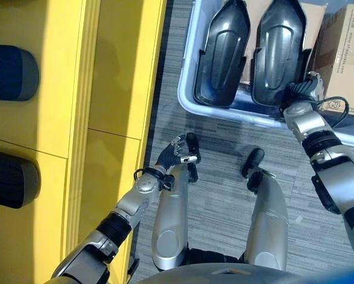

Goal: Move parts from the plastic box to the shelf.

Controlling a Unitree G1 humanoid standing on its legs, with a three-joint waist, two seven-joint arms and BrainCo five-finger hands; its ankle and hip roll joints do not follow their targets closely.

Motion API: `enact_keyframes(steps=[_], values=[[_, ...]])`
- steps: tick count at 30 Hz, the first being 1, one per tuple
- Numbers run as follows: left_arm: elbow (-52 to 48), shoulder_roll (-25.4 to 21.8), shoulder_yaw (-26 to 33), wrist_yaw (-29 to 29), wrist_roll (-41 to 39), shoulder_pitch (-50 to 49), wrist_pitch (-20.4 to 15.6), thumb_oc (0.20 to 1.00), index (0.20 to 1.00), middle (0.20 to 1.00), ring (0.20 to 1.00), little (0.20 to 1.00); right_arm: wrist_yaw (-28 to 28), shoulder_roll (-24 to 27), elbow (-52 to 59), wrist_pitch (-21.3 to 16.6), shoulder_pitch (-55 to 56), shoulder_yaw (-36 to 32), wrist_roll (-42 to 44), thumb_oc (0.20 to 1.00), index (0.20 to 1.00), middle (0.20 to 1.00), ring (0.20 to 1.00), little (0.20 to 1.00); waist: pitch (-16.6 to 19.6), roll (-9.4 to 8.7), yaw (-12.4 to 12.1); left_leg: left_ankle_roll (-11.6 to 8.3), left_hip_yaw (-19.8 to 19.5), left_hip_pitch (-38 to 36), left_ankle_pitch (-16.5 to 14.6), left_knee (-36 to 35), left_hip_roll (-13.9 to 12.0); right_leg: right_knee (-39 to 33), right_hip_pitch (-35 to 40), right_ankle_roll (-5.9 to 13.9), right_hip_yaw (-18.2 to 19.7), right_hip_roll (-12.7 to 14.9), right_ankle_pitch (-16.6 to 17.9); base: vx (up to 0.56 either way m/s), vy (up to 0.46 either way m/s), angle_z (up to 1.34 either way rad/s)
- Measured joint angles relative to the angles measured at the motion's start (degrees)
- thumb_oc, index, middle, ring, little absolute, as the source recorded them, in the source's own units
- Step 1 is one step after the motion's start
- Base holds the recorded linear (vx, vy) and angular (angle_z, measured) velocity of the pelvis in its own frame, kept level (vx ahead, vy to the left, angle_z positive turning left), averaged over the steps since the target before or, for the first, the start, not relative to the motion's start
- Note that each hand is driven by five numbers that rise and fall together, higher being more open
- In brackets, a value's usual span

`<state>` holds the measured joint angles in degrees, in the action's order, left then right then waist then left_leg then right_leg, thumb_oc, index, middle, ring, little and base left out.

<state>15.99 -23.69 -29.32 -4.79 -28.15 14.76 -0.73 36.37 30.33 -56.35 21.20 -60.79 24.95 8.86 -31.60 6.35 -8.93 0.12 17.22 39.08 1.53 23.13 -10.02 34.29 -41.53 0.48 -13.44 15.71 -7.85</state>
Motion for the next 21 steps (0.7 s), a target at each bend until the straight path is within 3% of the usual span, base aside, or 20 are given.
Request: enact_keyframes(steps=[10,19,21], values=[[0.01,-0.63,-0.07,0.71,-0.01,0.00,-1.14,1.000,1.000,1.000,1.000,1.000,0.80,-0.04,-4.12,4.61,-2.42,3.76,-3.98,0.200,0.200,0.200,0.200,0.200,0.11,0.29,-0.79,0.00,-0.06,0.04,0.03,-0.09,0.09,-0.15,0.02,-0.12,-0.13,0.09,-0.08,0.00,0.000,0.00],[0.07,-1.67,-0.40,0.75,0.00,-0.02,-2.27,1.000,1.000,1.000,1.000,1.000,4.40,-0.21,-6.02,3.98,-2.46,3.85,-3.58,0.200,0.200,0.200,0.200,0.200,0.39,1.00,-1.34,0.01,-0.11,0.07,0.03,-0.13,0.19,-0.21,0.08,-0.13,-0.17,0.21,-0.10,0.00,0.000,0.00],[0.06,-1.69,-0.41,0.76,0.00,-0.03,-2.46,1.000,1.000,1.000,1.000,1.000,6.24,-0.34,-5.95,1.23,-1.95,3.50,-1.26,0.200,0.200,0.200,0.200,0.200,0.41,1.02,-1.21,0.02,-0.13,0.05,0.03,-0.12,0.21,-0.26,0.14,-0.11,-0.18,0.16,-0.08,0.00,0.000,0.00]])
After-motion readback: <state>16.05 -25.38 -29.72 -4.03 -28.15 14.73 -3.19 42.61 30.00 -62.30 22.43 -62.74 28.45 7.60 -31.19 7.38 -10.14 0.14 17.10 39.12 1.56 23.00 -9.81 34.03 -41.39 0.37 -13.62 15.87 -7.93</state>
